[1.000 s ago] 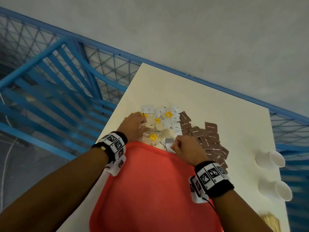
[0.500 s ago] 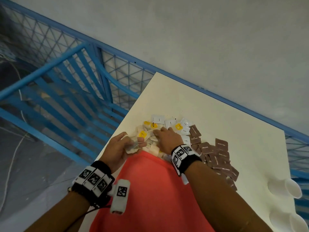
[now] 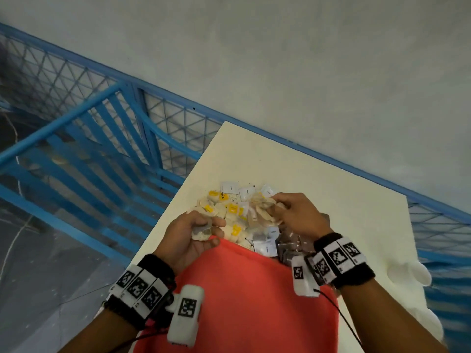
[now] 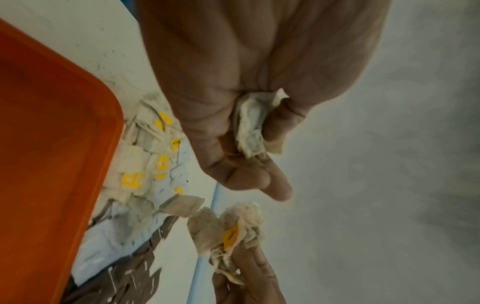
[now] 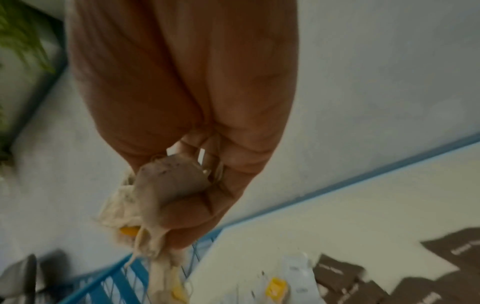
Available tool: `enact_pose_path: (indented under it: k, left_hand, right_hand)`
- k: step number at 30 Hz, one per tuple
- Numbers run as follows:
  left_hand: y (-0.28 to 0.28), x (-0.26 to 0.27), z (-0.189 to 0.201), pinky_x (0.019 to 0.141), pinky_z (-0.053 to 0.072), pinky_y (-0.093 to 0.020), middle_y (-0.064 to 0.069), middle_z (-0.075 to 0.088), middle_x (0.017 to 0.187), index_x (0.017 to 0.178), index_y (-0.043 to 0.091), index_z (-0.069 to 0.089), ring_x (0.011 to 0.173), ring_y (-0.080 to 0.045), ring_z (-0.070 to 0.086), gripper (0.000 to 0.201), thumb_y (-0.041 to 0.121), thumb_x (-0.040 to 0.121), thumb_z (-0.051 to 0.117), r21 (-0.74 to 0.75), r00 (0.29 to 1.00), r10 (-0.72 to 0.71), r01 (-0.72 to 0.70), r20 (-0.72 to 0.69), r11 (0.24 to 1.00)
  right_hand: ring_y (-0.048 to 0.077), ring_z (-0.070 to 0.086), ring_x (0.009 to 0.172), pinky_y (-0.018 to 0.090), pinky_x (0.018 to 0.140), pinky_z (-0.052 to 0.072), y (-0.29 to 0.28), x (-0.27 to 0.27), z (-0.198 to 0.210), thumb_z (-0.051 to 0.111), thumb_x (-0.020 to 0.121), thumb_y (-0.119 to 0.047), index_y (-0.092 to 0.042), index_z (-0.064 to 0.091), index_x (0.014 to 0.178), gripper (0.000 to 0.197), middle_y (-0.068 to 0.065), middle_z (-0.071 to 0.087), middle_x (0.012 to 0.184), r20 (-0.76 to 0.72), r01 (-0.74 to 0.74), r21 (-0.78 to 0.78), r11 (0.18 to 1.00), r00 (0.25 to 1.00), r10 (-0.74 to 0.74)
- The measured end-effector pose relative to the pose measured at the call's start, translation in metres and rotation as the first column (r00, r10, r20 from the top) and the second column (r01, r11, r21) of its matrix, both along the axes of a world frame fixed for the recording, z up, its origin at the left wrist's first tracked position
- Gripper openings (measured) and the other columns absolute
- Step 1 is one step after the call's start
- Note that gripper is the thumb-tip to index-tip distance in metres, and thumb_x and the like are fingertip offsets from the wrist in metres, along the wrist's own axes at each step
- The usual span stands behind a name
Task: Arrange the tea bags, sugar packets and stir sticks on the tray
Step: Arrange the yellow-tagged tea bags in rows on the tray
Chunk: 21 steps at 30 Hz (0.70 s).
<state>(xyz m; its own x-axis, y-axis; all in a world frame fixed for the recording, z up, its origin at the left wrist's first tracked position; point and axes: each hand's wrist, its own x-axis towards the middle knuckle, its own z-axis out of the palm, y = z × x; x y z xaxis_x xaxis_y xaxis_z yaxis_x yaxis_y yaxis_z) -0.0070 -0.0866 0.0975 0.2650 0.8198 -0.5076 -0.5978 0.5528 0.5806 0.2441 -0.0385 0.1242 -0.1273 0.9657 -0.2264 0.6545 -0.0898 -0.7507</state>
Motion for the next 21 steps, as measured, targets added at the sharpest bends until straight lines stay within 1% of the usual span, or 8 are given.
enact_pose_path:
  k: [4,8,11,14,16,18,19,21]
  left_hand:
    - [-0.014,0.021,0.003,0.05,0.051,-0.03,-0.017,0.067,0.083,0.105,0.009,0.056,0.064,-0.027,0.063,0.036,-0.008,0.087,0.031,-0.069,1.0,-0.008,0.008,0.004,0.998]
    - [-0.032,0.042,0.002,0.059,0.056,-0.037,-0.017,0.065,0.094,0.123,0.01,0.056,0.078,-0.03,0.068,0.047,-0.008,0.086,0.032,-0.194,0.994,-0.099,0.105,0.042,0.975]
    - [-0.044,0.055,0.014,0.073,0.056,-0.046,-0.019,0.065,0.099,0.119,0.006,0.06,0.082,-0.033,0.067,0.041,0.011,0.084,0.04,-0.193,0.983,-0.112,0.139,0.142,0.971]
    - [-0.055,0.063,0.024,0.085,0.047,-0.048,-0.017,0.064,0.107,0.117,0.007,0.065,0.092,-0.032,0.061,0.047,0.043,0.092,0.048,-0.141,0.962,-0.152,0.187,0.228,0.972]
    - [-0.06,0.07,0.034,0.079,0.053,-0.04,-0.014,0.068,0.097,0.108,0.005,0.07,0.086,-0.028,0.066,0.056,0.056,0.093,0.054,-0.129,0.944,-0.209,0.247,0.256,0.96]
    - [-0.065,0.077,0.04,0.054,0.057,-0.029,-0.014,0.068,0.067,0.076,-0.001,0.072,0.059,-0.023,0.069,0.057,0.048,0.095,0.051,-0.138,0.933,-0.256,0.296,0.253,0.945]
    - [-0.067,0.078,0.041,0.049,0.056,-0.028,-0.015,0.067,0.062,0.069,-0.002,0.07,0.053,-0.023,0.068,0.057,0.043,0.096,0.048,-0.151,0.929,-0.267,0.311,0.256,0.938]
    - [-0.068,0.077,0.035,0.056,0.06,-0.032,-0.018,0.069,0.075,0.083,-0.004,0.069,0.063,-0.025,0.07,0.044,0.033,0.097,0.049,-0.168,0.941,-0.269,0.305,0.205,0.937]
  right_hand:
    - [0.009,0.066,0.075,0.013,0.063,0.05,-0.037,0.003,0.043,0.067,0.092,-0.013,-0.018,0.077,0.097,0.013,0.003,0.076,0.09,-0.124,-0.003,0.001,1.0,0.992,0.003]
    - [0.005,0.065,0.072,0.013,0.063,0.048,-0.079,-0.012,0.061,0.066,0.093,-0.012,-0.026,0.077,0.095,0.018,-0.004,0.075,0.084,-0.151,-0.033,0.085,0.996,0.987,0.046]
    - [0.001,0.06,0.072,0.015,0.065,0.044,-0.1,-0.025,0.059,0.059,0.09,-0.01,-0.024,0.075,0.096,0.022,-0.011,0.07,0.081,0.074,-0.102,0.323,0.941,0.994,0.082]
    - [0.019,0.058,0.093,0.034,0.074,0.049,-0.12,-0.044,0.046,0.053,0.091,-0.014,-0.019,0.066,0.109,0.022,0.001,0.061,0.102,0.385,-0.223,0.333,0.916,0.919,0.084]
    - [0.025,0.056,0.094,0.037,0.068,0.05,-0.138,-0.06,0.038,0.058,0.086,-0.014,-0.013,0.062,0.108,0.022,0.007,0.053,0.107,0.539,-0.251,0.32,0.914,0.841,0.043]
    - [0.026,0.057,0.092,0.035,0.073,0.053,-0.153,-0.067,0.031,0.062,0.077,-0.015,-0.009,0.061,0.111,0.034,0.01,0.053,0.106,0.592,-0.296,0.296,0.908,0.803,0.068]
    - [0.027,0.054,0.096,0.037,0.082,0.053,-0.157,-0.064,0.029,0.059,0.079,-0.015,-0.008,0.056,0.12,0.042,0.011,0.053,0.109,0.532,-0.299,0.273,0.914,0.839,0.115]
    - [0.025,0.053,0.103,0.038,0.09,0.048,-0.16,-0.051,0.036,0.049,0.085,-0.014,-0.013,0.048,0.134,0.049,0.009,0.057,0.116,0.291,-0.253,0.174,0.952,0.937,0.196]
